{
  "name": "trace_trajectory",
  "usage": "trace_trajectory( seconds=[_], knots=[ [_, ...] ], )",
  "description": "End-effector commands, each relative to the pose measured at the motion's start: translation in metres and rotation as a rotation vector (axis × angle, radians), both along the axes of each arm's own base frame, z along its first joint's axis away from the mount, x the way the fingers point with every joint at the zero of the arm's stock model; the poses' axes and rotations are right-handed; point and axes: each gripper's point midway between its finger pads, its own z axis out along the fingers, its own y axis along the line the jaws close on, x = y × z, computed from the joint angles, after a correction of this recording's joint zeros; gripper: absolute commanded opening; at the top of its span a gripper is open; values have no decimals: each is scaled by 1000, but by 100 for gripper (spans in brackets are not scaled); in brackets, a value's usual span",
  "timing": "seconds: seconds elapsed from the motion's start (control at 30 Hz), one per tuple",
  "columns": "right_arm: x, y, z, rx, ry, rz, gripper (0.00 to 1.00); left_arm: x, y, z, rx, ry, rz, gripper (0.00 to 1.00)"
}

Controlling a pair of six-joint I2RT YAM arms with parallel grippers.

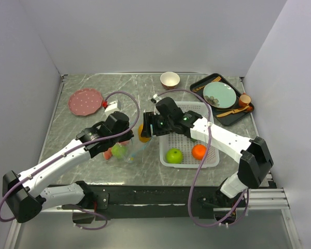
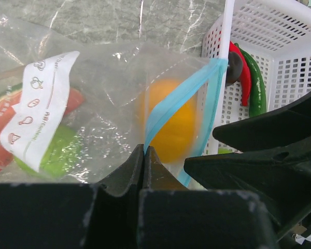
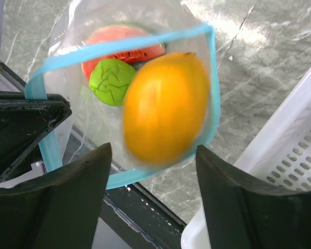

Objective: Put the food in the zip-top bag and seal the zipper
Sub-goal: Place the fake fruit in the zipper food storage bag, then move the fake fruit to the bin.

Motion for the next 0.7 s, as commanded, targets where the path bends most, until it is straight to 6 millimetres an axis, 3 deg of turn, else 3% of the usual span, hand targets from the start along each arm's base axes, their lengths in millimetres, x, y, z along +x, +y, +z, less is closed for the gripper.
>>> trace_trajectory(
  seconds=[0.0,0.27,0.37,0.47,0.53,0.67],
  knots=[
    [7,6,28,42,-71,-9,75,2,1,12,-26,-46,3,1],
    [12,-13,40,26,-132,-86,77,2,3,11,-23,-47,9,1],
    [19,-39,41,-34,-182,-193,80,2,4,13,-19,-53,11,1],
    [23,-79,32,-112,-218,-331,86,2,6,13,-16,-57,15,1],
    [26,-104,36,-129,-247,-424,90,1,6,12,-18,-55,15,1],
    [24,-158,18,-217,-219,-594,96,1,4,8,-21,-48,7,1]
  ],
)
